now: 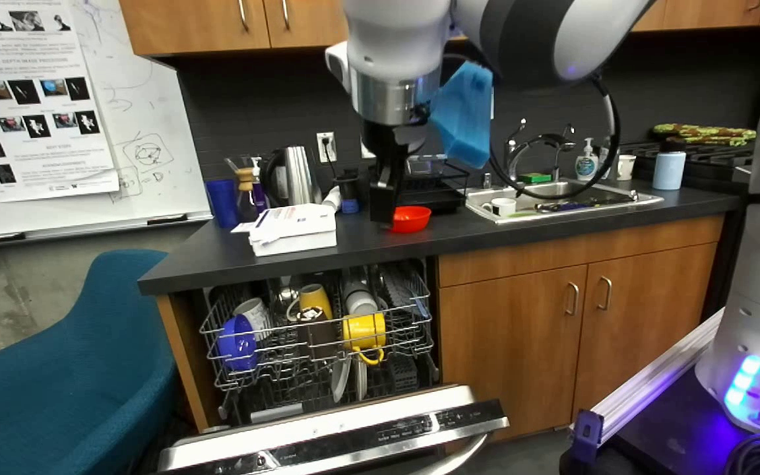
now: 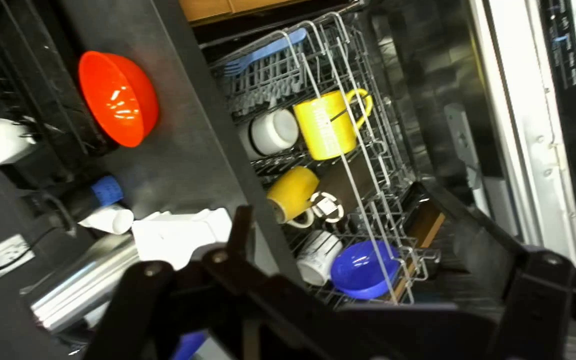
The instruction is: Pull out the upper dishrack in the dishwasher.
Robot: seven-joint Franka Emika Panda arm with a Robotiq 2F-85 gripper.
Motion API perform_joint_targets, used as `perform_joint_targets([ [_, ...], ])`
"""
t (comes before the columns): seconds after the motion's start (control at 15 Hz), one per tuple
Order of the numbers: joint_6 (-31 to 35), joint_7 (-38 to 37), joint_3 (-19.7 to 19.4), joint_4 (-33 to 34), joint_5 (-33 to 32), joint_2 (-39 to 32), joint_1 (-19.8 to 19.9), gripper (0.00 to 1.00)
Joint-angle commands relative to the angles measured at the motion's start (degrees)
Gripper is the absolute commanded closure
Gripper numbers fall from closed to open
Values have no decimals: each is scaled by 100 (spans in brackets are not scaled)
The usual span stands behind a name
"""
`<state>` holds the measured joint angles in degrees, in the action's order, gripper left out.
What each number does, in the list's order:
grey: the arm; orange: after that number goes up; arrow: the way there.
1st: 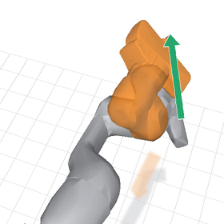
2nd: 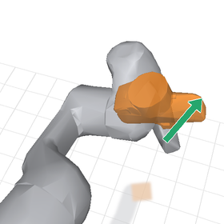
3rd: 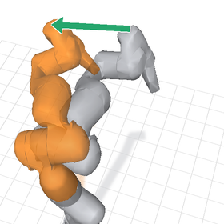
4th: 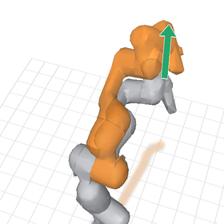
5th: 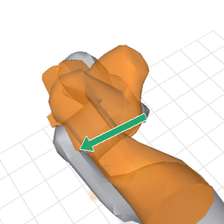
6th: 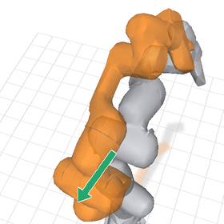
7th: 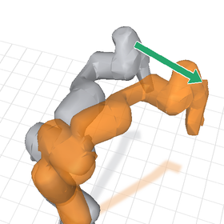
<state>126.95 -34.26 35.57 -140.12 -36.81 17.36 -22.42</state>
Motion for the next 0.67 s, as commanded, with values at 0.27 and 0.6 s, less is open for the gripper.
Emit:
perform_joint_targets([
  [0.27, -34, -1289, 221, -339, -289, 835, 150, 0],
  [0.6, -33, -1382, 259, -380, -316, 854, 160, 0],
])
